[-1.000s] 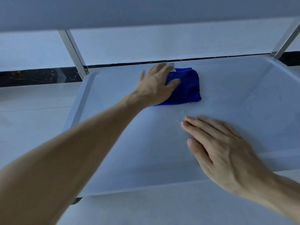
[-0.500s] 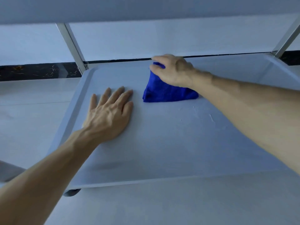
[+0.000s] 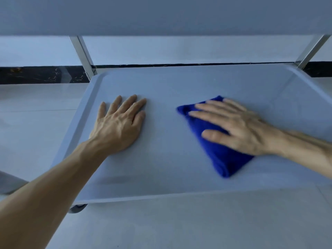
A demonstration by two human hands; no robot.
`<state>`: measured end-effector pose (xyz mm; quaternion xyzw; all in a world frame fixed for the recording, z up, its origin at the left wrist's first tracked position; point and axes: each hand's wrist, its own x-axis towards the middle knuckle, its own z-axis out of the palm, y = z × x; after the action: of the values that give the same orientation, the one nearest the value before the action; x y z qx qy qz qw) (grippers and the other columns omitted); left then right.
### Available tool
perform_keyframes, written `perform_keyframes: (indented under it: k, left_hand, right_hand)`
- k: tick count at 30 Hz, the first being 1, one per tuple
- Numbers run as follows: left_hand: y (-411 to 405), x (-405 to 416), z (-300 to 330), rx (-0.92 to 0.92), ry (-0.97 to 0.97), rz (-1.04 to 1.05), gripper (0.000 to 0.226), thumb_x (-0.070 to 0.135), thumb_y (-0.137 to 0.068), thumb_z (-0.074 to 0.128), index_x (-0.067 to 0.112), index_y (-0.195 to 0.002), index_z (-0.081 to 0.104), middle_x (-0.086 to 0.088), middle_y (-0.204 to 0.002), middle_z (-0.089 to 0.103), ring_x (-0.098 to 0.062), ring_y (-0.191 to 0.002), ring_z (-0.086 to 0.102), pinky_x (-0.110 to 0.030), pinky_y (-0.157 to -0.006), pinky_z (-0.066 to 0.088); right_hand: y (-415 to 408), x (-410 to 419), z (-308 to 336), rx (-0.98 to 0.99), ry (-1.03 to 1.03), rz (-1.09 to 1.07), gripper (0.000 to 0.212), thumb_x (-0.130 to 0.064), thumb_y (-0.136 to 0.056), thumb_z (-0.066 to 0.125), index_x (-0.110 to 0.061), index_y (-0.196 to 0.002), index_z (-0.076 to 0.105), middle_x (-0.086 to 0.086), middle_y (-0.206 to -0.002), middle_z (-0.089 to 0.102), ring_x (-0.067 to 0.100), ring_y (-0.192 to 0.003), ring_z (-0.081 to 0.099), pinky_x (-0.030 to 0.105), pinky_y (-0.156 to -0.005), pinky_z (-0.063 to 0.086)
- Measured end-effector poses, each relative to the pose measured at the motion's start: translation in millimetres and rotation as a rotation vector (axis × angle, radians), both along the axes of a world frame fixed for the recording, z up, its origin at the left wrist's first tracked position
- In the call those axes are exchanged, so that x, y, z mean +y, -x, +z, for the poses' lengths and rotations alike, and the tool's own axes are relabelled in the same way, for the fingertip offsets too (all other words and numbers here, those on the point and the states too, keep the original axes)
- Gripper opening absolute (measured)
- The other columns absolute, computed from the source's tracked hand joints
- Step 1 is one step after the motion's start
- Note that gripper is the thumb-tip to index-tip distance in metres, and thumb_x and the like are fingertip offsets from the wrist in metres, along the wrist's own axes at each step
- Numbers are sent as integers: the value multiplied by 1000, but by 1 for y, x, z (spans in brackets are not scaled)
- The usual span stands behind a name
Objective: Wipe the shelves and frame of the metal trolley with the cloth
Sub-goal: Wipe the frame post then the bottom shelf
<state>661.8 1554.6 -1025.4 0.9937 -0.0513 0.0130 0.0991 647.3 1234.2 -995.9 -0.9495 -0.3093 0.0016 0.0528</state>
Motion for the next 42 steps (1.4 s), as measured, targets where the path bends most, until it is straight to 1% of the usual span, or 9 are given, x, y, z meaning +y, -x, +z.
perform_keyframes:
  k: [6,12,17,21,26,28,31,35,42]
  left_hand:
    - [0,-6,-1,1,14,17,60,61,-94,5,49,-153,10,22,-164,8,-13,-153,0,-49,-122,-5]
    - [-2,-3,0,-10,-12,24,59,61,-94,6,49,-152,13,20,-164,12,-15,-152,5,-50,-122,3]
    - [-1,1,0,-7,-6,15,58,60,-96,7,48,-152,15,20,-164,12,-15,-152,6,-48,-122,1]
    - [1,-3,0,-26,-3,15,56,59,-98,8,47,-152,16,20,-163,14,-15,-152,7,-47,-122,1]
    - [-1,-11,0,-45,-3,32,61,59,-94,6,45,-152,19,19,-163,17,-17,-152,10,-50,-121,4]
    - [-3,-10,1,-44,-11,33,61,59,-93,6,44,-152,19,19,-163,18,-17,-151,11,-51,-120,7]
    - [-2,-6,2,-39,-5,39,63,61,-92,7,45,-151,21,19,-162,20,-16,-151,13,-49,-121,6]
    - [-1,-2,4,-37,10,14,64,63,-91,6,46,-151,23,20,-162,20,-16,-151,13,-47,-121,7]
    - [0,-10,13,-57,-33,10,49,51,-102,25,40,-148,35,13,-160,31,-21,-147,25,-50,-118,16]
  right_hand:
    - [-72,-22,-2,3,-24,-746,67,-70,-93,16,-36,-149,32,-1,-160,33,27,-146,29,56,-118,17]
    - [-5,73,-3,35,-2,-222,92,-88,-74,2,-47,-155,11,-3,-168,13,24,-153,13,55,-122,4]
    - [55,33,-5,33,8,118,71,-82,-88,13,-55,-153,5,-14,-168,7,11,-155,-1,42,-125,-6]
    - [30,-24,1,15,47,-90,63,-76,-90,13,-58,-150,15,-17,-166,15,8,-154,9,38,-125,1]
    - [-21,19,-8,-9,-31,-644,67,-73,-92,20,-44,-152,26,-4,-164,24,27,-149,21,56,-120,10]
    - [-13,54,-8,-5,-11,-601,73,-77,-92,20,-39,-154,24,3,-164,22,34,-149,19,60,-120,6]
    - [42,75,-8,14,-68,-215,82,-83,-84,12,-43,-155,18,1,-167,17,31,-152,13,57,-122,2]
    - [84,26,-8,-43,42,151,73,-79,-92,26,-46,-156,15,-7,-168,17,19,-155,11,49,-125,5]
    - [62,-98,11,97,-51,-180,52,-74,-93,21,-63,-144,22,-21,-163,21,3,-152,13,34,-126,6]
